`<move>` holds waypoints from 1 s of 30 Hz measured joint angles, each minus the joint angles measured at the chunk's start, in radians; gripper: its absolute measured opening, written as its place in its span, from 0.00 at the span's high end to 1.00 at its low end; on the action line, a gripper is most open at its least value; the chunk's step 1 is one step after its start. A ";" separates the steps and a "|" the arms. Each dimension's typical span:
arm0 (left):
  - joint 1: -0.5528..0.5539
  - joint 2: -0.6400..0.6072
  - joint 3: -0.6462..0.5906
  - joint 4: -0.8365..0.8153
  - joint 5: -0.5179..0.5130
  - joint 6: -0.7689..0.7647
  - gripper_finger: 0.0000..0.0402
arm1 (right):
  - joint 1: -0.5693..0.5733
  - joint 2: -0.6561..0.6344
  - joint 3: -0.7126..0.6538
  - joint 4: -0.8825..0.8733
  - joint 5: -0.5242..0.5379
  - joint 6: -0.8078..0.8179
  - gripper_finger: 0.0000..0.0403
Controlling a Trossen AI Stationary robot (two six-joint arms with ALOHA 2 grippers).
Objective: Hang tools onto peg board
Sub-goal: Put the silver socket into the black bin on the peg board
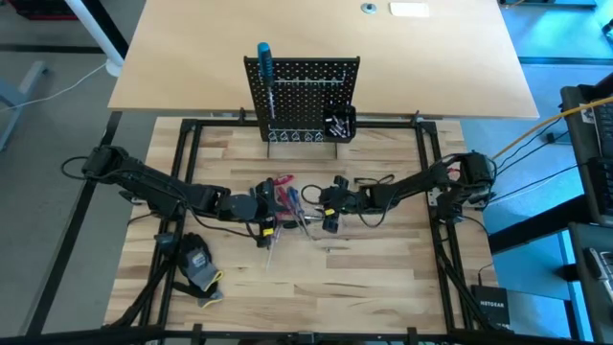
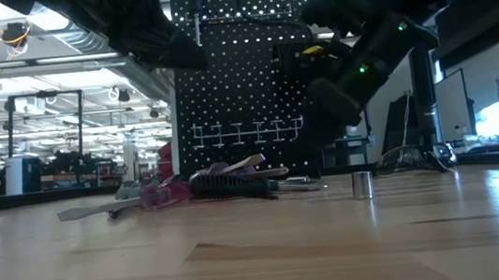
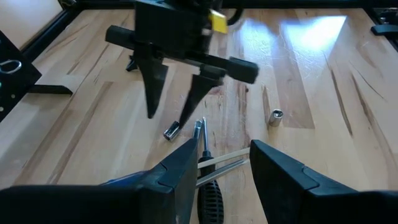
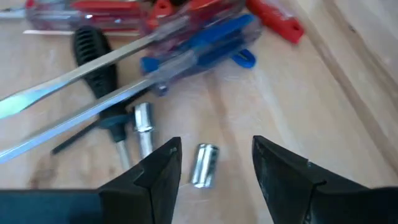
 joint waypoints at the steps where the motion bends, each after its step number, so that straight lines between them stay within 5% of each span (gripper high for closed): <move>1: 0.000 0.000 0.000 0.000 0.000 0.000 0.66 | -0.008 0.000 -0.007 0.009 -0.002 0.008 0.51; 6: 0.000 0.000 0.000 0.000 0.000 0.000 0.66 | -0.031 0.005 -0.046 0.060 -0.084 0.024 0.51; 21: 0.000 0.000 0.000 -0.007 0.000 0.000 0.66 | -0.028 0.081 -0.042 0.093 -0.118 0.022 0.52; 30: 0.000 0.000 0.001 -0.012 0.000 0.000 0.66 | -0.028 0.087 -0.036 0.095 -0.102 0.014 0.78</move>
